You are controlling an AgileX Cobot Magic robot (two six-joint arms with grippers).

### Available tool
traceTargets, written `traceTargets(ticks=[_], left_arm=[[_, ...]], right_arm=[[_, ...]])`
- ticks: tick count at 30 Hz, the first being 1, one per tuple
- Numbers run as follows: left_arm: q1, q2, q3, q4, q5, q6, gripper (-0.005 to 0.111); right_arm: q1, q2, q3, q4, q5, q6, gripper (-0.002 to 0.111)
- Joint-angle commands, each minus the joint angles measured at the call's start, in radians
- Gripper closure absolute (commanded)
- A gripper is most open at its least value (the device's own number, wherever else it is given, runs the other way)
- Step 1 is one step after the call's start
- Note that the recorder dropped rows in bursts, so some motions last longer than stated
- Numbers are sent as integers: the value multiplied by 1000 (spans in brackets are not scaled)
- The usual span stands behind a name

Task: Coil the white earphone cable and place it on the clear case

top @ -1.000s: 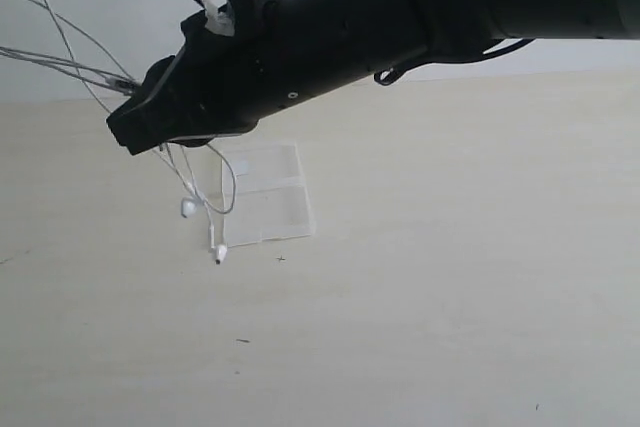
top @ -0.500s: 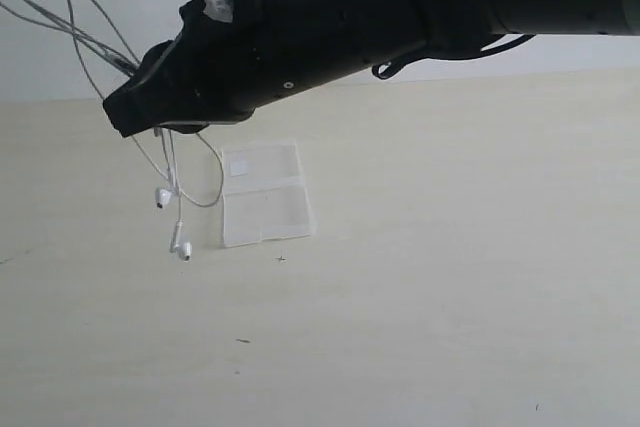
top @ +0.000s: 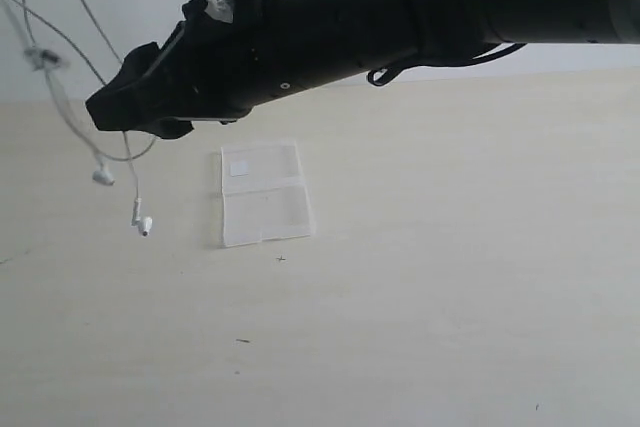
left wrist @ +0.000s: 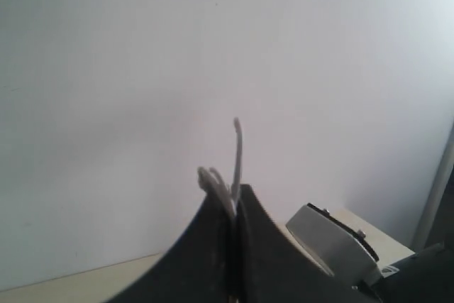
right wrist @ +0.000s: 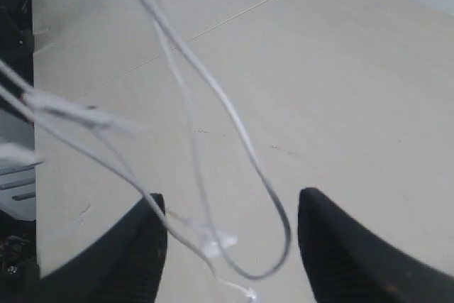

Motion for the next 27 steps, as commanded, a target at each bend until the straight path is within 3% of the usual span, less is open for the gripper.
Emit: traceTargets(ticks=[1,6,12,20,27], left_arm=[[-1,10,-6,6,-16,6,107],[-1,22,-6,44,-7,6,107],[-1,20,-6,113,148,6,107],[-1,27,-6,116,75,6,107],[-1,34,-6,116,66,6,107]], right_arm=[[6,0,3,122,22,-137,49],[70,0,3,169,75,-265,40],[70,0,3,169,36,-265,36],[70,0,3,295,13,-263,36],[70,0,3,336,-18,-261,28]])
